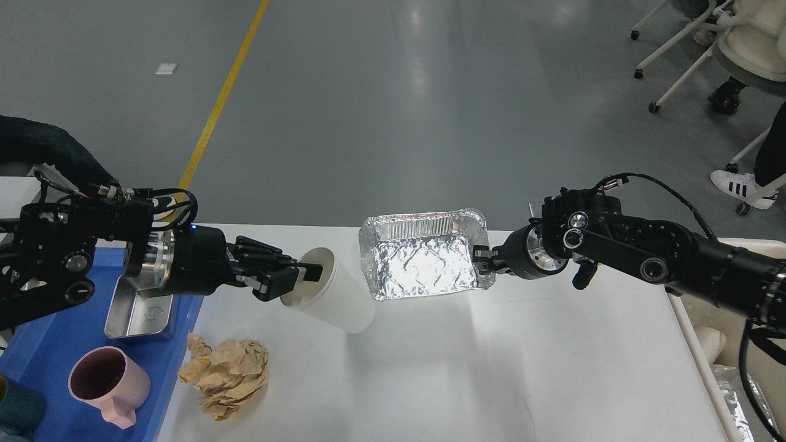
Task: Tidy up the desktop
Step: 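Lift the paper cup and set it into the held foil tray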
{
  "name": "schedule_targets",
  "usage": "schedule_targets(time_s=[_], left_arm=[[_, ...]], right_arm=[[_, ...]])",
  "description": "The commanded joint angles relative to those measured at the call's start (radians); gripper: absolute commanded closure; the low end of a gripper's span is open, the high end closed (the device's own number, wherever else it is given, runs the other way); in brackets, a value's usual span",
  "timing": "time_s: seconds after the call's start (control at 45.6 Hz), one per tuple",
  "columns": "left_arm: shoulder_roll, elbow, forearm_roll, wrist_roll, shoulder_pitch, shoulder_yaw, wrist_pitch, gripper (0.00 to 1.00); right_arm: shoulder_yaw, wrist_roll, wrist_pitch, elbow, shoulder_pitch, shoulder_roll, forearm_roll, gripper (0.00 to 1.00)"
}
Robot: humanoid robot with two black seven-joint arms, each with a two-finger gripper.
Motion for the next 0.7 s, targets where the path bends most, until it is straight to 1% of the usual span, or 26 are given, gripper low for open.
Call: schedule_targets(time_s=[0.0, 0.154, 0.198, 0.263, 0.329, 0.461, 0.593, 0.68], left_arm=[[0.003, -0.002, -0.004, 0.006, -0.049, -0.04, -0.046, 1.0], [-0.02, 0.021, -0.006, 0.021, -0.046, -0.105, -0.085, 1.0], [-0.043, 0.049, -0.009, 0.04, -0.046, -0.106, -0.082, 1.0], [-0.115, 0.122, -0.01, 0.073, -0.046, -0.106, -0.082, 1.0], [-0.204, 0.214, -0.012, 0.089, -0.045, -0.105, -0.088, 1.0], [-0.388, 0.401, -0.007, 0.093, -0.037, -0.095, -0.086, 1.0], [-0.532, 0.567, 0.002, 0.093, -0.048, -0.089, -0.088, 1.0], [-0.625, 0.653, 0.008, 0.095, -0.049, -0.088, -0.088, 1.0]], right_arm=[[0.0, 0.0, 0.0, 0.003, -0.001, -0.005, 0.0, 1.0], [0.0, 0.0, 0.0, 0.005, -0.001, -0.005, 0.0, 1.0], [0.002, 0.002, 0.0, 0.005, -0.001, -0.005, 0.0, 1.0], [0.003, 0.002, 0.0, 0.005, 0.0, -0.004, 0.0, 1.0], [0.003, 0.002, 0.0, 0.005, 0.004, -0.001, 0.0, 1.0], [0.003, 0.002, 0.0, 0.005, 0.014, 0.006, 0.001, 1.0], [0.005, 0.002, 0.0, 0.005, 0.019, 0.006, 0.004, 1.0], [0.006, 0.002, 0.0, 0.008, 0.019, 0.006, 0.007, 1.0]])
